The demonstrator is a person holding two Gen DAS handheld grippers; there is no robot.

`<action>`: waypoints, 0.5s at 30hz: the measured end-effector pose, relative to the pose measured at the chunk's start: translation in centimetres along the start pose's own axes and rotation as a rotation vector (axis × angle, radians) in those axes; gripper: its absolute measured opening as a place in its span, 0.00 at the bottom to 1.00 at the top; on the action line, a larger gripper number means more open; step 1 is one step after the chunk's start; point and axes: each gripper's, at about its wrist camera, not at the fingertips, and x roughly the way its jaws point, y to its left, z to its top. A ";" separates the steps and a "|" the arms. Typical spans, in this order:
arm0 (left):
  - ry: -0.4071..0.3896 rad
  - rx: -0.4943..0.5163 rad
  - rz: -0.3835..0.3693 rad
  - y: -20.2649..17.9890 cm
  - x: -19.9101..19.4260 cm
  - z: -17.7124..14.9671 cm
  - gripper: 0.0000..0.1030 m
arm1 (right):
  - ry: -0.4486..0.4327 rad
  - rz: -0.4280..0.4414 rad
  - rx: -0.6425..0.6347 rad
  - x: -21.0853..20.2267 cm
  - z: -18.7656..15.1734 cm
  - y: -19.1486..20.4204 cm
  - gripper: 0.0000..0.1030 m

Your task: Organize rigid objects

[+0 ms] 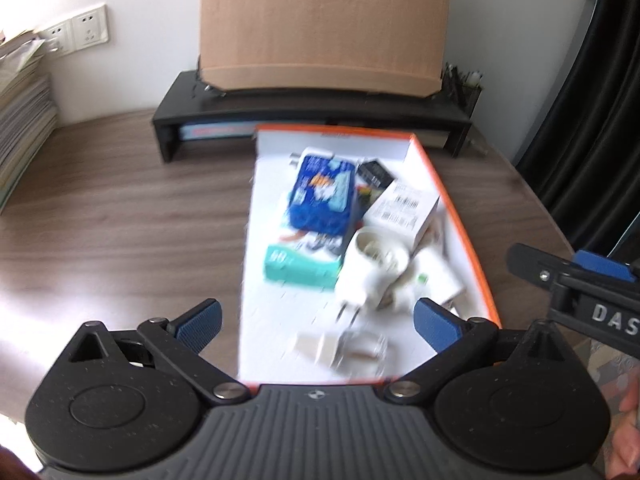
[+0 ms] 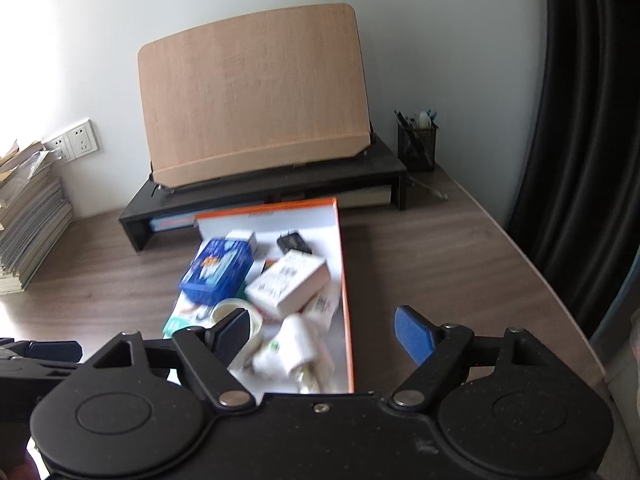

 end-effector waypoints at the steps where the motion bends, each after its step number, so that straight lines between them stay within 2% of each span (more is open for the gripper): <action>1: -0.002 0.004 0.007 0.2 -0.3 -0.5 1.00 | 0.003 -0.007 0.001 -0.4 -0.4 0.2 0.92; 9: -0.002 0.023 0.011 0.9 -1.8 -2.5 1.00 | 0.031 -0.028 0.016 -2.6 -3.0 1.0 0.92; 15: 0.016 0.034 -0.015 0.7 -1.7 -3.4 1.00 | 0.040 -0.051 0.025 -3.3 -4.0 0.7 0.92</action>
